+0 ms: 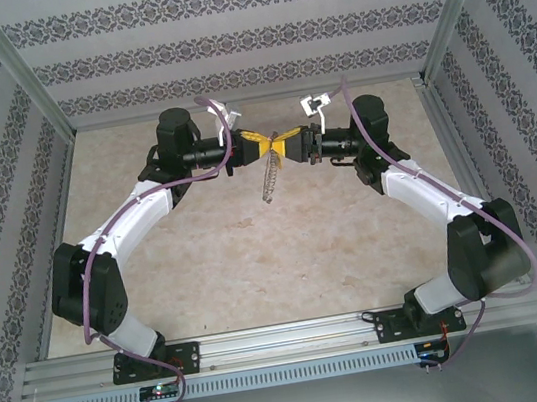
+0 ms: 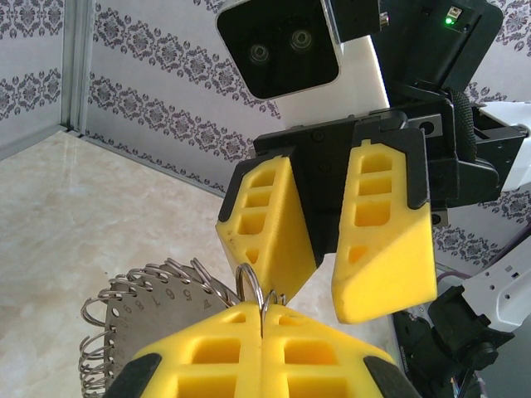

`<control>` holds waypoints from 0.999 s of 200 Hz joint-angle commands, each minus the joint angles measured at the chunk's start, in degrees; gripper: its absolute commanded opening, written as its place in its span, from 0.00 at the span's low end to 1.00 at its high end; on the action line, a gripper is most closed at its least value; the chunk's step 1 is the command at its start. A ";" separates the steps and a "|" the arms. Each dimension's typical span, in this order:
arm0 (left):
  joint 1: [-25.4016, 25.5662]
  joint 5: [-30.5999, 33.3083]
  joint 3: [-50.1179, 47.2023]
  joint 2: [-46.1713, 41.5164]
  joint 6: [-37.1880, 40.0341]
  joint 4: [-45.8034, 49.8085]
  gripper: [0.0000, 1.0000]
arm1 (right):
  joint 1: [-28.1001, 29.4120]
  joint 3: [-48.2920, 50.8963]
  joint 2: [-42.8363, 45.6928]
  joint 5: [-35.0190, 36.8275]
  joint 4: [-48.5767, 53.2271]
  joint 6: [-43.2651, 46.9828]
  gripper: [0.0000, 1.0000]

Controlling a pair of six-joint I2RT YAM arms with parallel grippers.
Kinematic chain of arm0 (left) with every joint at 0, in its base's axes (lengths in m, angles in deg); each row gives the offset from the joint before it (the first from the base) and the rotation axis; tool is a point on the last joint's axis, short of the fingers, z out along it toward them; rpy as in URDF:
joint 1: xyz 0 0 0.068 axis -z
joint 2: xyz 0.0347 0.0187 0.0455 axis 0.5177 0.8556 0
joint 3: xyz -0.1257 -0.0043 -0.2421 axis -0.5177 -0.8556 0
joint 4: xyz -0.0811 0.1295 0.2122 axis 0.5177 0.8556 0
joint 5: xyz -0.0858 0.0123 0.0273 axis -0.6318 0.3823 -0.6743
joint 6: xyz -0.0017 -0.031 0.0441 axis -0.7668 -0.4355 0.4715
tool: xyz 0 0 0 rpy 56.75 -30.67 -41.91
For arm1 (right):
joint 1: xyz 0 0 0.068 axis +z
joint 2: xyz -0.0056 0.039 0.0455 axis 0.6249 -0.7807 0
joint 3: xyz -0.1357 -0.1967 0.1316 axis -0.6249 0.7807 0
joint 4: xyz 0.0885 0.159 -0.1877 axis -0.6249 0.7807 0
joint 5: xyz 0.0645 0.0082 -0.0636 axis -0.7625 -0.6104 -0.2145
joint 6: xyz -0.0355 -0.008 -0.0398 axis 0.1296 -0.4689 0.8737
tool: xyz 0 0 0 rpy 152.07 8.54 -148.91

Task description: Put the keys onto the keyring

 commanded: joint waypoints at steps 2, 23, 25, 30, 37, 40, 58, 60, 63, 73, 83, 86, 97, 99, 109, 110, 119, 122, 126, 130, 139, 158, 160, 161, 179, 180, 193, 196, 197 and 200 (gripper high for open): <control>0.50 -2.04 1.40 -2.30 0.00 -2.41 0.00 | 0.45 -0.23 0.39 0.94 -0.16 1.64 0.27; 0.53 -2.27 1.36 -2.31 0.00 -2.33 0.00 | 0.51 -1.33 -0.23 1.10 0.47 1.78 0.23; 0.51 -2.28 1.33 -2.28 0.00 -2.33 0.00 | 0.49 -1.46 -0.22 1.11 0.57 1.83 0.23; 0.51 -2.35 1.32 -2.32 0.00 -2.30 0.00 | 0.46 -1.70 -0.40 1.11 0.67 1.90 0.22; 0.54 -2.46 1.32 -2.31 -0.04 -2.28 0.00 | 0.47 -2.00 -0.55 1.13 1.11 1.99 0.21; 0.54 -2.49 1.32 -2.25 -0.06 -2.28 0.00 | 0.45 -2.14 -0.64 1.12 1.21 2.00 0.20; 0.51 -2.73 1.38 -2.28 -0.02 -2.23 0.00 | 0.49 -2.63 -0.98 1.12 1.55 2.14 0.17; 0.49 -2.80 1.40 -2.25 -0.03 -2.24 0.00 | 0.50 -2.68 -1.05 1.12 1.56 2.17 0.17; 0.54 -2.77 1.41 -2.28 0.00 -2.18 0.00 | 0.47 -2.74 -1.00 1.11 1.63 2.17 0.17; 0.52 -2.99 1.49 -2.31 0.00 -2.09 0.00 | 0.45 -3.01 -1.14 1.33 1.86 2.34 0.15; 0.60 -3.16 1.45 -2.25 0.00 -2.06 0.00 | 0.57 -3.44 -1.31 1.29 2.10 2.35 0.14; 0.54 -3.24 1.49 -2.23 0.00 -2.00 0.00 | 0.55 -3.51 -1.33 1.29 2.23 2.43 0.12; 0.57 -3.35 1.61 -2.11 0.02 -1.67 0.00 | 0.63 -4.19 -1.46 1.39 3.37 2.97 0.08; 0.61 -3.35 1.66 -2.10 0.07 -1.57 0.00 | 0.63 -4.35 -1.43 1.38 3.69 3.14 0.07; 0.57 -3.19 1.83 -2.07 0.09 -1.17 0.00 | 0.73 -5.24 -1.58 1.51 5.62 4.17 0.02; 0.57 -3.09 1.88 -2.03 0.09 -1.14 0.00 | 0.73 -5.24 -1.58 1.51 5.62 4.17 0.02; 0.57 -2.30 2.06 -2.00 0.09 -0.75 0.00 | 0.74 -6.25 -1.69 1.55 8.17 5.73 0.00; 0.62 -1.95 2.06 -1.91 0.01 -0.75 0.00 | 0.79 -6.67 -1.73 1.53 8.97 6.25 0.00; 0.60 -1.43 2.06 -1.97 -0.08 -0.62 0.00 | 0.82 -7.37 -1.87 1.60 10.20 6.76 0.00; 0.65 -0.98 2.11 -2.06 -0.09 -0.72 0.00 | 0.87 -7.97 -1.98 1.64 11.33 7.55 0.00; 0.61 -0.06 2.11 -2.03 -0.09 -0.87 0.04 | 0.91 -9.26 -2.30 1.72 14.19 9.40 0.00; 0.39 2.57 2.24 -2.40 0.25 -0.15 0.23 | 0.74 -11.99 -3.36 2.04 20.47 13.82 0.00; 0.39 2.90 2.27 -2.53 0.44 0.13 0.25 | 0.72 -12.34 -3.47 2.00 21.34 14.56 0.00; 0.39 3.03 2.28 -2.56 0.53 0.22 0.26 | 0.76 -12.55 -3.50 2.00 21.84 14.91 0.00; -0.45 5.36 1.98 -4.02 2.10 1.64 0.42 | 0.83 -17.29 -4.57 3.24 33.86 23.70 0.00; -0.56 5.40 2.00 -4.10 2.15 1.72 0.42 | 0.87 -17.86 -4.76 3.47 35.61 24.87 0.00; -1.60 6.17 2.00 -5.41 3.61 3.43 0.49 | 0.89 -21.05 -5.28 5.13 43.32 30.84 0.00; -1.88 6.25 2.08 -5.68 4.06 3.91 0.49 | 0.89 -21.42 -5.35 5.50 44.37 31.49 0.00; -1.98 6.24 2.10 -5.77 4.23 4.09 0.49 | 0.89 -21.80 -5.43 5.75 45.36 32.31 0.00; -2.20 6.44 2.23 -6.04 4.75 4.86 0.50 | 0.87 -22.24 -5.46 6.03 46.33 32.87 0.00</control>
